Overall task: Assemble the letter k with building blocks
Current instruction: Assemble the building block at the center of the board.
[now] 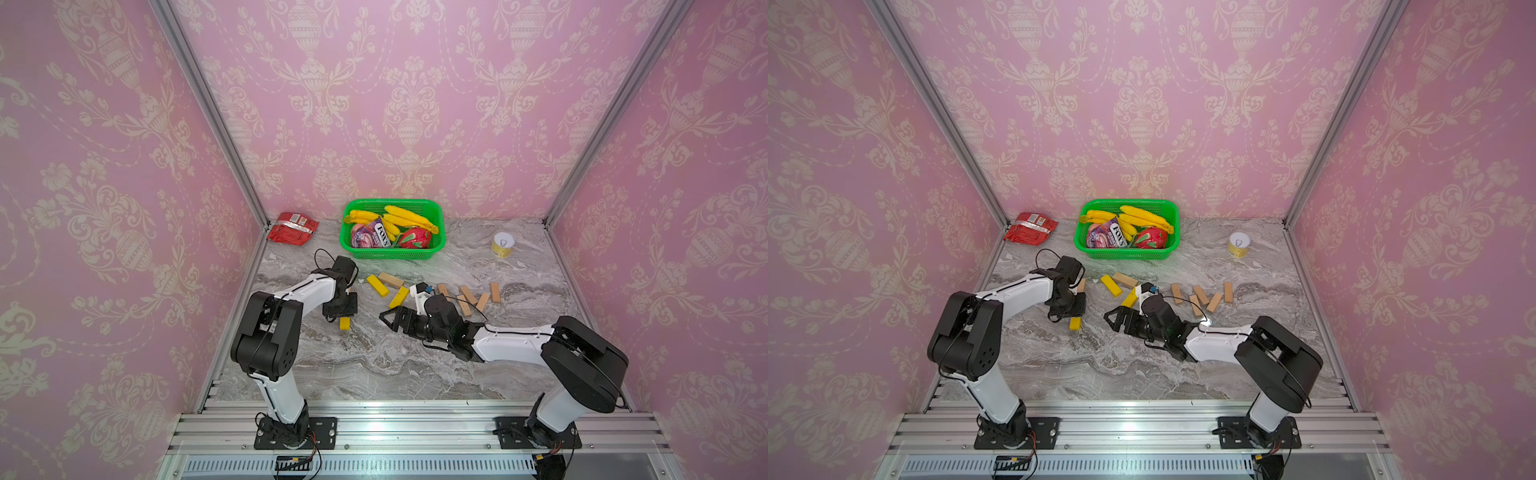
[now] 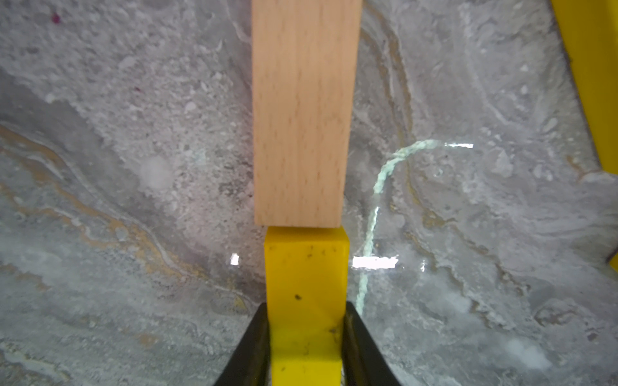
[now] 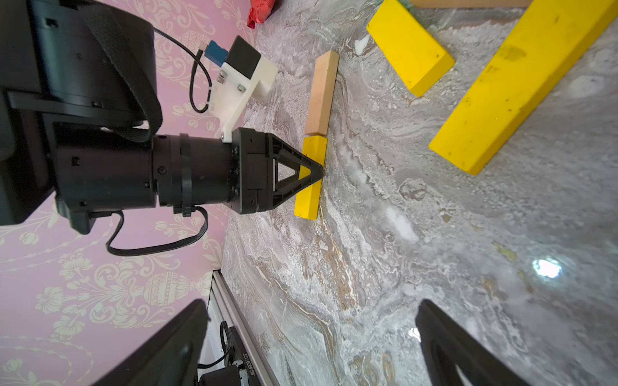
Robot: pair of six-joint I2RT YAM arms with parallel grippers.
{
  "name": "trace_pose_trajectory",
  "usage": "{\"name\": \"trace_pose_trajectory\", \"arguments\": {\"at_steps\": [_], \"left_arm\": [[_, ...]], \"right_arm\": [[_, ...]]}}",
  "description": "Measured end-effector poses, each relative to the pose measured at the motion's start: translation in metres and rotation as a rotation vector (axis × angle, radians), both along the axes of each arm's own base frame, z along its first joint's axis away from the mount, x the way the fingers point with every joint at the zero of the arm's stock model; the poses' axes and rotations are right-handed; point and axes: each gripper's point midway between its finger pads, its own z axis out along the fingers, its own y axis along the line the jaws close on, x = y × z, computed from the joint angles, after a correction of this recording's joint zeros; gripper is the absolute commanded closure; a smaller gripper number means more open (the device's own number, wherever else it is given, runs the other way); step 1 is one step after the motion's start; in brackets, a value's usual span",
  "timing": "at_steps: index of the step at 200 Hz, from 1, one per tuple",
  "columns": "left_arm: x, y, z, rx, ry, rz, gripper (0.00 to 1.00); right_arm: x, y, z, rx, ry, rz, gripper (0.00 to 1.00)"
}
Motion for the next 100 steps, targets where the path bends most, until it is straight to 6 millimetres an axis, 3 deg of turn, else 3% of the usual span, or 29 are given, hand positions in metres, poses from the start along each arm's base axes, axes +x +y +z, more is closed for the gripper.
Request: {"name": "trace_pose_trajectory", "arguments": {"at_steps": [100], "left_arm": [[0.0002, 0.0007, 0.0003, 0.005, 0.001, 0.001, 0.96]], "right_arm": [[0.0003, -0.0005, 0.0001, 0.002, 0.004, 0.004, 0.00]]}}
